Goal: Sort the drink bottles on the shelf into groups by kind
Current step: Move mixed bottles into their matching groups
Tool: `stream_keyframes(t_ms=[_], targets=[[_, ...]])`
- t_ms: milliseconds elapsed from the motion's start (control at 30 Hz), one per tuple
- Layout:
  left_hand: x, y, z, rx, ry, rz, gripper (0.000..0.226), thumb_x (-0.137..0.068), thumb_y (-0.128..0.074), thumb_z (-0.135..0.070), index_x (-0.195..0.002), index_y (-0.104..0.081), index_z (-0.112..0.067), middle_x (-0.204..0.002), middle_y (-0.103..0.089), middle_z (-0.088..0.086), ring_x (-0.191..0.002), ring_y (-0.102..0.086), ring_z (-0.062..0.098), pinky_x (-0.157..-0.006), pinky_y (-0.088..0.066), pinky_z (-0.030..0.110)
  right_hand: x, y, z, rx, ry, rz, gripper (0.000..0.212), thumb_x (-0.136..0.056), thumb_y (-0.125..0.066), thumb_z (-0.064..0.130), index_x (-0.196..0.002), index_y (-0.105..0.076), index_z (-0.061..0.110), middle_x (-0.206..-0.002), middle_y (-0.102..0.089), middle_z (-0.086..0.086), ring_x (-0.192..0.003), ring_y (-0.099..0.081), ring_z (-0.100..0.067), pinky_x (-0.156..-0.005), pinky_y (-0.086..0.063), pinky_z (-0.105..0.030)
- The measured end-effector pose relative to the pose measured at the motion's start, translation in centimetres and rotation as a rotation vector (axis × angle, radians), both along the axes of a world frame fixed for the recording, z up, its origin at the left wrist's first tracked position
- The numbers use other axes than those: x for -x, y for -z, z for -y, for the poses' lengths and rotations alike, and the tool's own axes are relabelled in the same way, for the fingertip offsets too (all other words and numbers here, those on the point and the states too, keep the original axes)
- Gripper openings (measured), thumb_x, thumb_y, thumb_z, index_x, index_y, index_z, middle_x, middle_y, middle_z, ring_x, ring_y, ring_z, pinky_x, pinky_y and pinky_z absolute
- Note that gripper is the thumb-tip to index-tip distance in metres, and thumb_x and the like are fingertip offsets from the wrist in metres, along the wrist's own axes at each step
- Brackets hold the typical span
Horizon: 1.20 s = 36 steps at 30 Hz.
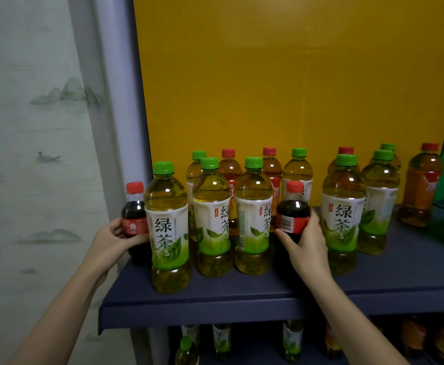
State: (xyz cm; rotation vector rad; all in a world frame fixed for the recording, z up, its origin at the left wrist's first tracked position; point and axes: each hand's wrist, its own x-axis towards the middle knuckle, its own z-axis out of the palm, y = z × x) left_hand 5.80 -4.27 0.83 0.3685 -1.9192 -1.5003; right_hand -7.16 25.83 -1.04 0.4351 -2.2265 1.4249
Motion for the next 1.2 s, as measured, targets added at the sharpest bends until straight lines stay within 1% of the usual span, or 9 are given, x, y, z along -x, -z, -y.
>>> stream_keyframes(t_ms=[100, 267, 333, 467, 567, 667, 800, 1000, 1200], targets=[[-1.8, 0.4, 0.5, 0.001, -0.02, -0.088, 0.047, -0.067, -0.073, 0.009, -0.107, -0.059, -0.011, -0.094, -0.065, -0.001, -0.085, -0.059, 0.006, -0.066, -0.05, 0.008, -1.9, 0.3, -0.3, -0.016, -0.01, -0.037, 0.078, -0.078, -0.071, 0.024, -0.141, -0.025, 0.015, -0.136, -0.045, -0.005, -0.126, -0.044, -0.023, -0.101, -0.041, -0.049], [-5.4, 0.0, -0.2, 0.1, -0.02, -0.136, 0.043, -0.065, -0.075, 0.006, -0.089, -0.06, -0.026, -0.093, -0.064, -0.008, -0.079, -0.06, -0.003, -0.073, -0.049, 0.011, -5.1, 0.1, -1.6, 0.028, -0.013, -0.025, 0.081, -0.074, -0.075, 0.025, -0.14, -0.029, 0.014, -0.135, -0.047, -0.004, -0.123, -0.047, -0.022, -0.101, -0.042, -0.042], [-6.7, -0.3, -0.6, 0.123, 0.025, -0.142, 0.044, -0.063, -0.077, 0.004, -0.089, -0.061, -0.028, -0.087, -0.068, -0.013, -0.081, -0.06, -0.003, -0.08, -0.047, 0.02, -6.4, -0.1, -2.3, 0.054, -0.022, -0.012, 0.081, -0.07, -0.077, 0.027, -0.137, -0.034, 0.015, -0.132, -0.05, -0.004, -0.12, -0.049, -0.02, -0.098, -0.043, -0.036], [-8.6, -1.4, -2.8, 0.181, 0.129, -0.161, 0.052, -0.043, -0.088, -0.02, -0.088, -0.064, -0.027, -0.077, -0.071, -0.022, -0.074, -0.063, -0.009, -0.071, -0.05, 0.01, -9.1, -0.6, -4.1, 0.11, -0.027, -0.002, 0.079, -0.067, -0.079, 0.033, -0.134, -0.039, 0.018, -0.127, -0.054, -0.001, -0.116, -0.051, -0.017, -0.098, -0.045, -0.037], [-9.2, -2.5, -5.5, 0.198, 0.193, -0.201, 0.047, -0.05, -0.087, -0.016, -0.088, -0.063, -0.03, -0.076, -0.07, -0.026, -0.072, -0.062, -0.012, -0.062, -0.046, 0.002, -11.2, -1.3, -6.0, 0.163, -0.031, -0.009, 0.077, -0.067, -0.078, 0.034, -0.133, -0.04, 0.019, -0.119, -0.055, 0.009, -0.106, -0.054, -0.007, -0.083, -0.045, -0.016], [-9.1, -3.6, -8.1, 0.197, 0.264, -0.205, 0.062, -0.027, -0.087, -0.047, -0.085, -0.069, -0.034, -0.085, -0.072, -0.019, -0.08, -0.065, -0.005, -0.068, -0.051, 0.012, -12.7, -1.9, -8.6, 0.191, -0.015, -0.029, 0.075, -0.066, -0.078, 0.035, -0.131, -0.041, 0.024, -0.107, -0.053, 0.021, -0.092, -0.052, 0.008, -0.068, -0.042, -0.007], [-7.4, -4.3, -13.0, 0.19, 0.377, -0.222, 0.084, -0.014, -0.083, -0.066, -0.09, -0.068, -0.033, -0.09, -0.073, -0.017, -0.084, -0.067, -0.002, -0.069, -0.052, 0.011, -14.0, -2.5, -13.3, 0.202, 0.041, -0.046, 0.08, -0.061, -0.077, 0.042, -0.131, -0.041, 0.027, -0.112, -0.054, 0.017, -0.095, -0.051, 0.01, -0.07, -0.043, -0.009], [-3.5, -4.1, -23.7, 0.234, 0.514, -0.224, 0.063, -0.029, -0.082, -0.042, -0.088, -0.065, -0.026, -0.08, -0.071, -0.023, -0.077, -0.065, -0.006, -0.062, -0.046, 0.004, -15.2, -2.9, -22.6, 0.207, 0.159, -0.072, 0.084, -0.057, -0.073, 0.047, -0.132, -0.041, 0.026, -0.111, -0.054, 0.019, -0.099, -0.051, 0.009, -0.075, -0.043, -0.012], [0.0, -2.1, -35.6, 0.183, 0.618, -0.235, 0.06, -0.035, -0.087, -0.044, -0.089, -0.068, -0.029, -0.087, -0.072, -0.017, -0.079, -0.067, -0.003, -0.063, -0.048, 0.008, -15.8, -1.8, -33.6, 0.19, 0.274, -0.072, 0.08, -0.055, -0.072, 0.052, -0.126, -0.042, 0.032, -0.111, -0.053, 0.024, -0.102, -0.052, 0.006, -0.08, -0.045, -0.016]])
